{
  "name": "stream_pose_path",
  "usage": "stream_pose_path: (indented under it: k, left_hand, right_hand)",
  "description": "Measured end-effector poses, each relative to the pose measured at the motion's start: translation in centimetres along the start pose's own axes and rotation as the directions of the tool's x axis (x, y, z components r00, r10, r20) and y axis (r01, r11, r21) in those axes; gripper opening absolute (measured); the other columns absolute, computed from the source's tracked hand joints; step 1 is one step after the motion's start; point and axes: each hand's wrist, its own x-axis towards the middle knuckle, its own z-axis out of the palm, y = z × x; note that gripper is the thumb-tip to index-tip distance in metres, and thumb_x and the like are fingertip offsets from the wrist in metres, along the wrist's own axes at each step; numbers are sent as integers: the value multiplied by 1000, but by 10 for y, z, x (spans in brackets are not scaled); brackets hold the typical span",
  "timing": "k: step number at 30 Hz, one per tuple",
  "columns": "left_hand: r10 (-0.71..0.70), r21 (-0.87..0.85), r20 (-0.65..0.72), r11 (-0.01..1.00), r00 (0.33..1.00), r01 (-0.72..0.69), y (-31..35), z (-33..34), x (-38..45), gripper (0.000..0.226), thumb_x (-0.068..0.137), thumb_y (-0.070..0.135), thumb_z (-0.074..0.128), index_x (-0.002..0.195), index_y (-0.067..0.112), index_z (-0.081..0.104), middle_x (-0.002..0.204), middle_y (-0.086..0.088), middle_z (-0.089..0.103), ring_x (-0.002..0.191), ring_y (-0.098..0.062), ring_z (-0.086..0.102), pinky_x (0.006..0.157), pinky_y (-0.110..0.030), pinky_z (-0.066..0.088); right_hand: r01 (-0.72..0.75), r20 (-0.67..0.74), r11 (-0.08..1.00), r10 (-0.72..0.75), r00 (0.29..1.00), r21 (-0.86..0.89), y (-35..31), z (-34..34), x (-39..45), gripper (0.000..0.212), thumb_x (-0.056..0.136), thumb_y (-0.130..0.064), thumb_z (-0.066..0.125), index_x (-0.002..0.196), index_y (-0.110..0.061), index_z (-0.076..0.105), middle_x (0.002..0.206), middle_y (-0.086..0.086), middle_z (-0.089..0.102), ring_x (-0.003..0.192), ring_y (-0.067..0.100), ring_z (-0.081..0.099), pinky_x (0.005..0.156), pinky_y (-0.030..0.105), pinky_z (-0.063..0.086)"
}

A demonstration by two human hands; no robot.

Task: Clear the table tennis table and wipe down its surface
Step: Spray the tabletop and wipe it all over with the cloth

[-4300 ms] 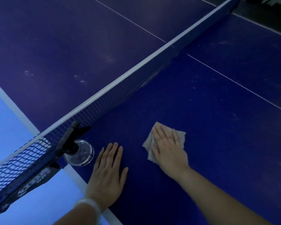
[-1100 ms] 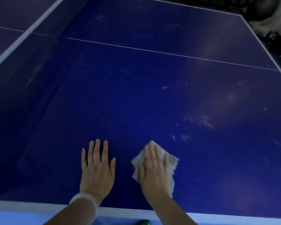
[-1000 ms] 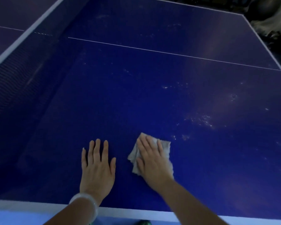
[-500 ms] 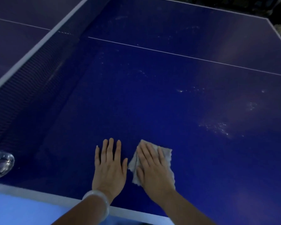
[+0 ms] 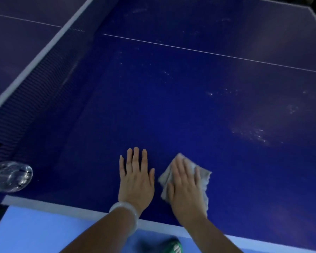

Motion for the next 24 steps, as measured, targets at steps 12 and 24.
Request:
stream_pose_path:
  k: [12,24]
  left_hand:
    - [25,-23,30,999,999,-24,-1,-1,0,66,99,43,14,151,5,27,155,-22,28,147,-38,19,117,-59,16]
    - [50,-98,11,994,999,-48,-7,-3,-1,61,100,41,33,152,8,28,157,-20,24,148,-36,15,120,-55,9]
  right_hand:
    - [-729,-30,661,744,668,178,44,-11,-47,64,96,-34,13,156,-13,20,163,0,6,152,20,8,122,49,4]
    - [-555,-81,814,573,815,172,69,-3,-97,63,94,-39,23,150,-13,37,160,1,26,148,18,23,120,49,18]
